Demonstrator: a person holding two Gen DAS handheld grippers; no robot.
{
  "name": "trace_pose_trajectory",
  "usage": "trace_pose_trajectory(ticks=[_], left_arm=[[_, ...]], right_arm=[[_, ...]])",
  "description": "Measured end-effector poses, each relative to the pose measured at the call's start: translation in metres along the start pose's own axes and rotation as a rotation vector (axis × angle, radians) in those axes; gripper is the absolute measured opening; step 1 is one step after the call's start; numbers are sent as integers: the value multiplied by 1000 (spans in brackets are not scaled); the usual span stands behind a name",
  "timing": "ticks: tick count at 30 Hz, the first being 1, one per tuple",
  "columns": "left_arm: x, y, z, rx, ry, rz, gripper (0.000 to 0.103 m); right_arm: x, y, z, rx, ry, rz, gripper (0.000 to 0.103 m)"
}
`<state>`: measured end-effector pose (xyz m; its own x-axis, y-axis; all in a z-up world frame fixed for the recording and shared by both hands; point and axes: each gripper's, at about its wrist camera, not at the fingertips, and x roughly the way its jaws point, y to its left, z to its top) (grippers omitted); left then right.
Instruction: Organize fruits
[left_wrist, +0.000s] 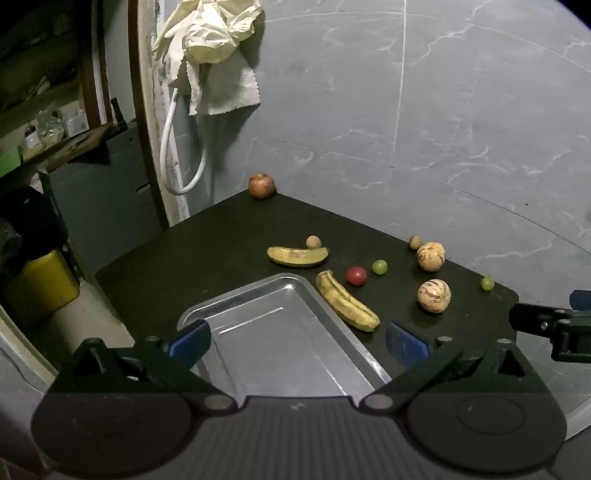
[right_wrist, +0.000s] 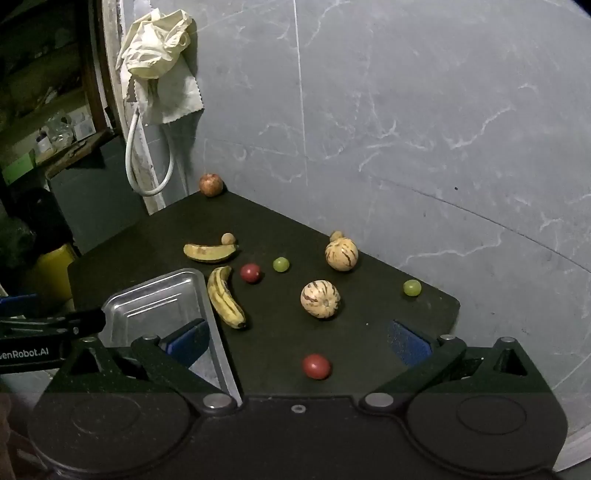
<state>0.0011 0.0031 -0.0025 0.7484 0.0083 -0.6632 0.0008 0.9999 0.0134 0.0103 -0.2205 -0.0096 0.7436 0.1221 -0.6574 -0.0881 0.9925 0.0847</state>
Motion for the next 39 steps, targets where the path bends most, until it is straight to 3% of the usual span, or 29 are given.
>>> trace_pose_trajectory(ticks=[39], left_arm=[[10, 3, 0, -24, 19, 2, 103]], right_arm=[[8, 3, 1, -4, 6, 2, 103]])
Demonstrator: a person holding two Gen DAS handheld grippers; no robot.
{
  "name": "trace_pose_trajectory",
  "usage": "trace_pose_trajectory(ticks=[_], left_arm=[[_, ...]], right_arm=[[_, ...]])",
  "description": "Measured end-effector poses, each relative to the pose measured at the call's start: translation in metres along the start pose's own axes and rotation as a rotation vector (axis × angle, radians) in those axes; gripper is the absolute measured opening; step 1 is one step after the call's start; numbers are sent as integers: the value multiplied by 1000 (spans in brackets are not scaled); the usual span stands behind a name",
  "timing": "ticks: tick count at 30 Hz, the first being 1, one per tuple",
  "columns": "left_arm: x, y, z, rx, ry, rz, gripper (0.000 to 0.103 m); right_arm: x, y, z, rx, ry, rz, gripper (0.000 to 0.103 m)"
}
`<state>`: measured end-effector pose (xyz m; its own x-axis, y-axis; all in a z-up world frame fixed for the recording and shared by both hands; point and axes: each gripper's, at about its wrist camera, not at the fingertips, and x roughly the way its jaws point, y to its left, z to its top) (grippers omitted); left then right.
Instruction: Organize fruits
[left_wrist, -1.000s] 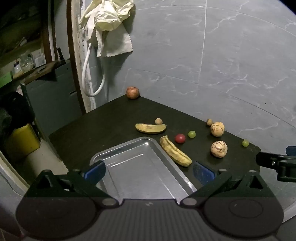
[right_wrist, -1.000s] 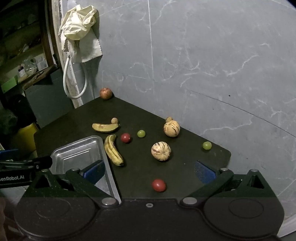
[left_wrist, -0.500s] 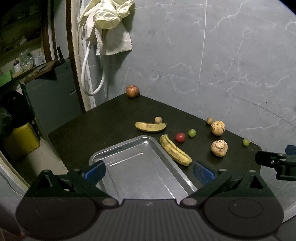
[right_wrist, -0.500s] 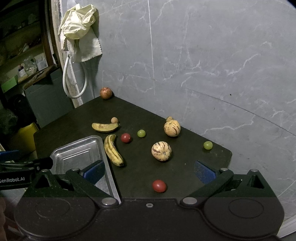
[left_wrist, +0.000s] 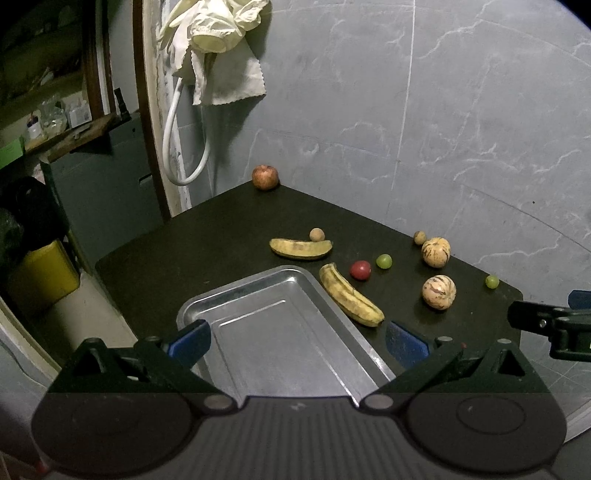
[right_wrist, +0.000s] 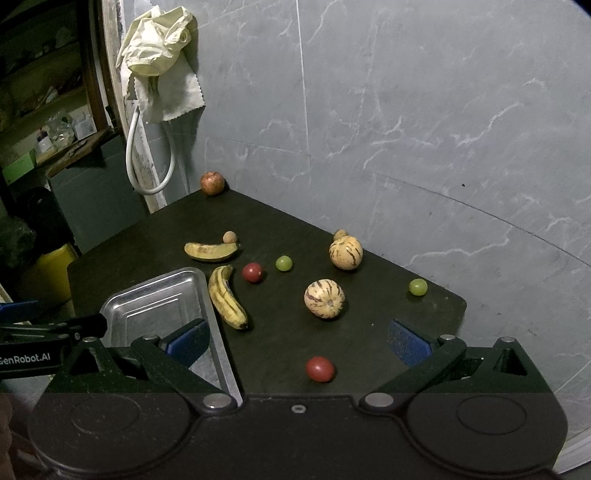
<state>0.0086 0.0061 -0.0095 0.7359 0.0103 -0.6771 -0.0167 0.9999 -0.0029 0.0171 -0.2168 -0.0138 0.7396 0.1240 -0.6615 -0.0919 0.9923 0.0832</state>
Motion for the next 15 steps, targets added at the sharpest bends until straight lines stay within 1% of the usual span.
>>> trace_pose_trajectory(ticks=[15], left_arm=[[2, 1, -1, 0, 6, -1, 103]], right_arm=[[2, 1, -3, 1, 0, 3, 103]])
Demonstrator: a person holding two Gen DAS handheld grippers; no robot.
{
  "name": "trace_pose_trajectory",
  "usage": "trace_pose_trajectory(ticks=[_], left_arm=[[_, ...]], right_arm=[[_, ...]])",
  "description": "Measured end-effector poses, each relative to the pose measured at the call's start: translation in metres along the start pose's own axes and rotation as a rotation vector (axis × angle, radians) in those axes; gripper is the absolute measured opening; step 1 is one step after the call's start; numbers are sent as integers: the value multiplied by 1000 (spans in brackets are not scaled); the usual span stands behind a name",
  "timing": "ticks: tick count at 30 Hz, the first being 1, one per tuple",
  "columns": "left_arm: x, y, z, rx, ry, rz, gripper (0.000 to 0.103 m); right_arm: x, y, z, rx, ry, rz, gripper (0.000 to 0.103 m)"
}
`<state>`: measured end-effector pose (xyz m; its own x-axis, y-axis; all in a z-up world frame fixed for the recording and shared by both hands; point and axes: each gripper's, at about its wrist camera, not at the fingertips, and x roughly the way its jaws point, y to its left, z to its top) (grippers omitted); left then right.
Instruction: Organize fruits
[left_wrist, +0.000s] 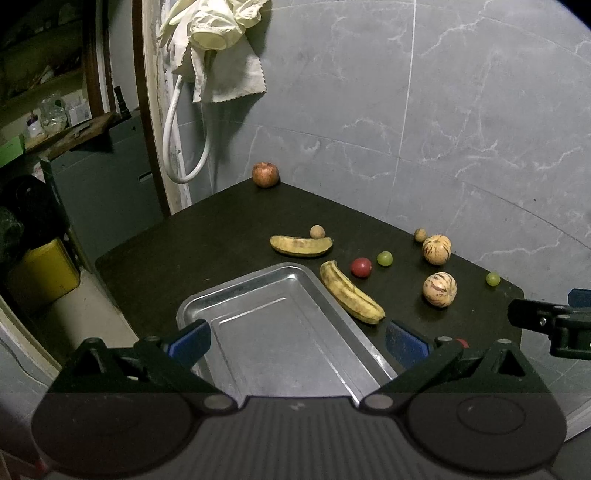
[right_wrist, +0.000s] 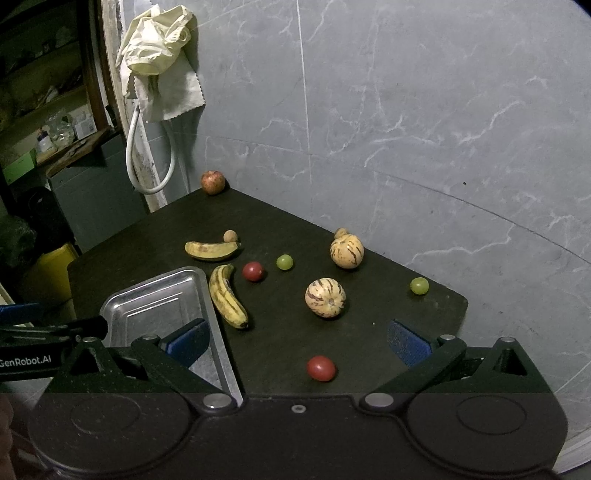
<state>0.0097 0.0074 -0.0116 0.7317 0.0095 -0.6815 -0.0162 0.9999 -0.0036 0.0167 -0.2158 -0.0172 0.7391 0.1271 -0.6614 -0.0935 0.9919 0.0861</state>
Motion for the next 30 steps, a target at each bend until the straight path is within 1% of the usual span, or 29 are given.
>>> trace_pose_trajectory(ticks=[14, 30], left_arm=[[6, 5, -1, -2, 14, -11, 103], [11, 20, 1, 28, 10, -61, 103]], right_arm=[[3, 4, -1, 6, 11, -9, 103], [-1, 18, -4, 41, 2, -56, 103]])
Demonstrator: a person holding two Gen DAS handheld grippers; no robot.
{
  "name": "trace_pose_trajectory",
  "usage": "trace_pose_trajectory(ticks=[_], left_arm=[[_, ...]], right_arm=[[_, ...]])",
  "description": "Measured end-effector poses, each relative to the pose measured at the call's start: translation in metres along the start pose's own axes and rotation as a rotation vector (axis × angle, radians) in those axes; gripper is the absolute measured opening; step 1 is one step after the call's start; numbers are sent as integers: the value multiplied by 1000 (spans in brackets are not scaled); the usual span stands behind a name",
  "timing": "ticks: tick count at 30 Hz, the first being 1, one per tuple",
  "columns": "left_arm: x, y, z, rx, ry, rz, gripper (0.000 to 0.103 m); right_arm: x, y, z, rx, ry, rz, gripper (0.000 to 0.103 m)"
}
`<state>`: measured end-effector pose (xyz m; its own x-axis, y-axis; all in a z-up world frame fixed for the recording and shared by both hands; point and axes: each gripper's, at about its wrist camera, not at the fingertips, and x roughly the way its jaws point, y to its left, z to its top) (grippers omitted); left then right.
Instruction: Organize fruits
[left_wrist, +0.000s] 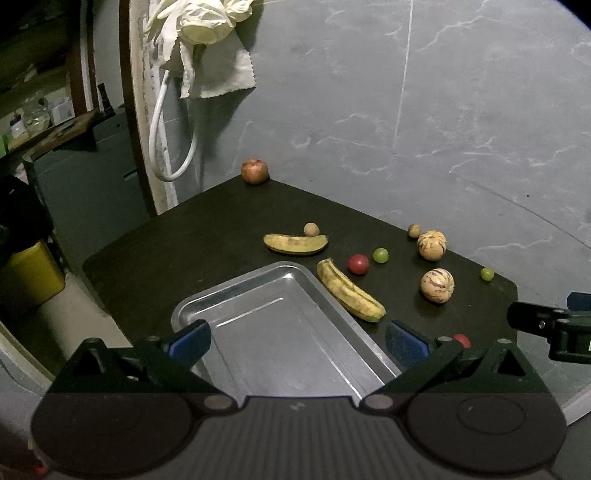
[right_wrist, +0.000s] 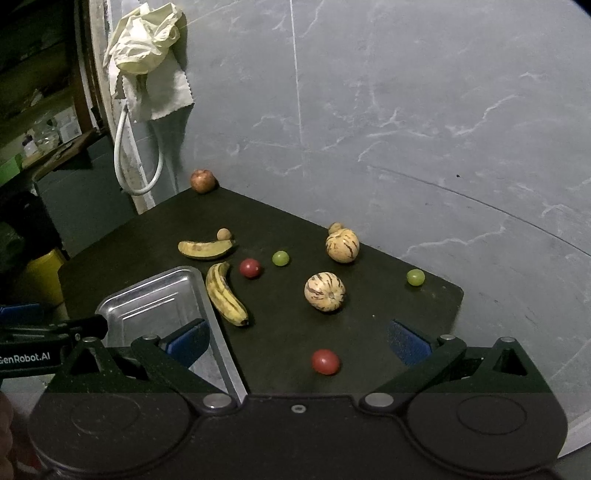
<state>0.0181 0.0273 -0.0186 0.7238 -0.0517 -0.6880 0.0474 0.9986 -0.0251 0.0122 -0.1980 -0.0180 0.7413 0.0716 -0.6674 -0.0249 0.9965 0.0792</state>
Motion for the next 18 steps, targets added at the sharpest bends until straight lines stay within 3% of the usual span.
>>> trace_pose_trajectory(ticks=[6, 11, 16, 18], left_arm=[[3, 13, 0, -3, 11, -54, 103], [13, 32, -2, -12, 30, -148, 103], [21, 47, -10, -51, -10, -250, 103], [29, 48, -12, -48, 18, -275, 103]], right_arm=[[-6, 4, -5, 39, -25, -1, 103], [-14, 1, -15, 116, -36, 37, 103], [-22, 10, -31, 98, -18, -42, 102], [-28, 13, -38, 93, -23, -83, 102]])
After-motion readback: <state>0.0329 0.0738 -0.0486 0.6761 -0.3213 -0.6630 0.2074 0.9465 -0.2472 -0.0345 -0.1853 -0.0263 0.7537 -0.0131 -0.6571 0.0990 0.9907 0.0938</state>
